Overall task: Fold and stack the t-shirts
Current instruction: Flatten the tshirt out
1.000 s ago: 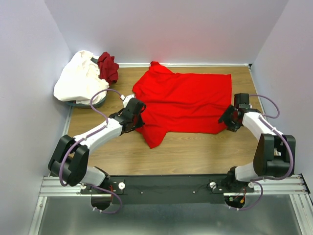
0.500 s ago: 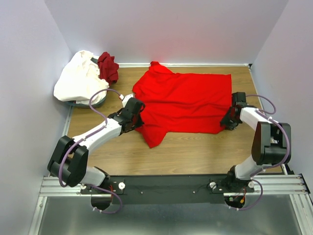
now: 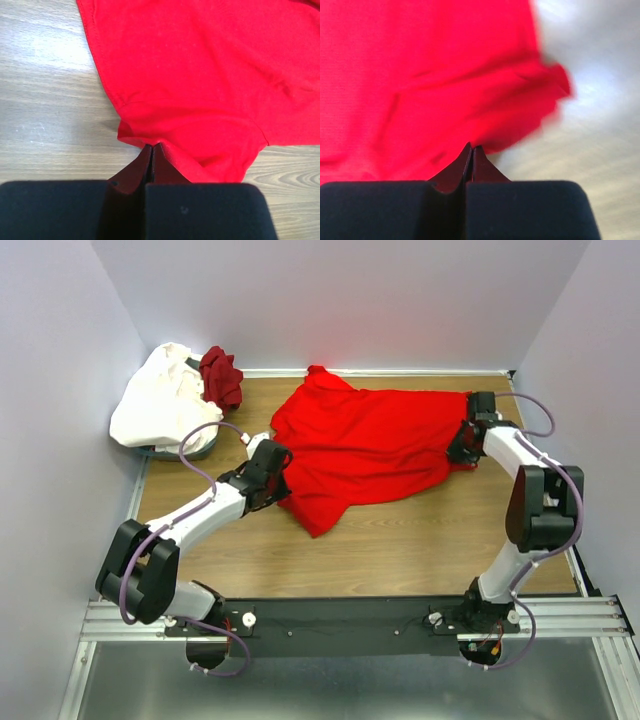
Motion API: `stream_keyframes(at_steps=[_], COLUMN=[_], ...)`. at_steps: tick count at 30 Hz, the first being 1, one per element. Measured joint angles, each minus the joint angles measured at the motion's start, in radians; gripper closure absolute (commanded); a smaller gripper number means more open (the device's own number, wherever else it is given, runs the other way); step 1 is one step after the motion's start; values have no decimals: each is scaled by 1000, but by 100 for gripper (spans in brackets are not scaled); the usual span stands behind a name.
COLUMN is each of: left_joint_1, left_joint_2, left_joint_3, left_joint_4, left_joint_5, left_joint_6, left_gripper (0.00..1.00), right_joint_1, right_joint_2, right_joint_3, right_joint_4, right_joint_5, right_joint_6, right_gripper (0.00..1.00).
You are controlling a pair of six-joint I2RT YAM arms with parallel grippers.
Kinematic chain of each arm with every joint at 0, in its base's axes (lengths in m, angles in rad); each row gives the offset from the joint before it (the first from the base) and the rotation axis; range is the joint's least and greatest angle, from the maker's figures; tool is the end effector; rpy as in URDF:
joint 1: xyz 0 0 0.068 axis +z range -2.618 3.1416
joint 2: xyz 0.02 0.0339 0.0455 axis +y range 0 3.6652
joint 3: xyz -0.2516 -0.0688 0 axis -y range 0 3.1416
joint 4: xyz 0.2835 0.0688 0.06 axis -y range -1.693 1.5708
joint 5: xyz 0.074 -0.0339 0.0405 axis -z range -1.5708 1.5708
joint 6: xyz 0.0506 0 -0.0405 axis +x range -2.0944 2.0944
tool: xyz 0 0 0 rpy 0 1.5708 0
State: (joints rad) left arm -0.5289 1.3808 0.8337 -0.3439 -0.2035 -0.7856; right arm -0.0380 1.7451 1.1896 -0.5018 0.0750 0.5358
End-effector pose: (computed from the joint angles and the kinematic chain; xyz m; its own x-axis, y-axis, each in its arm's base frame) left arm 0.2844 -0.1544 0.1682 -0.7466 -0.3659 -0.5556 -0.2031 0.9206 -0.3335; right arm 0.3969 -0.0189 0.1544 -0.7103 0.5365 -0.4557 0.5086 0.8387 0.1947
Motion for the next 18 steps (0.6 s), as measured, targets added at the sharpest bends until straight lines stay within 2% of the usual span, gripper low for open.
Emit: stream_keyframes(at_steps=[6, 9, 10, 13, 16, 18], left_joint_1=[13, 17, 18, 18, 18, 18], left_joint_2=[0, 0, 1, 6, 16, 27], left_joint_3=[0, 1, 2, 8, 16, 26], left_joint_4=[2, 2, 3, 5, 6, 6], left_joint_5=[3, 6, 7, 11, 14, 17], left_joint_6=[14, 20, 23, 30, 34, 38], left_gripper=[100, 100, 100, 100, 100, 100], right_joint_1=[111, 158, 170, 181, 180, 180], right_joint_2=[113, 177, 195, 217, 206, 186], right_joint_3=[126, 170, 183, 199, 200, 200], right_joint_4=[-3, -11, -17, -26, -38, -47], right_joint_5=[1, 2, 2, 4, 18, 30], right_joint_6=[10, 16, 18, 23, 30, 35], right_gripper=[90, 77, 59, 32, 21, 18])
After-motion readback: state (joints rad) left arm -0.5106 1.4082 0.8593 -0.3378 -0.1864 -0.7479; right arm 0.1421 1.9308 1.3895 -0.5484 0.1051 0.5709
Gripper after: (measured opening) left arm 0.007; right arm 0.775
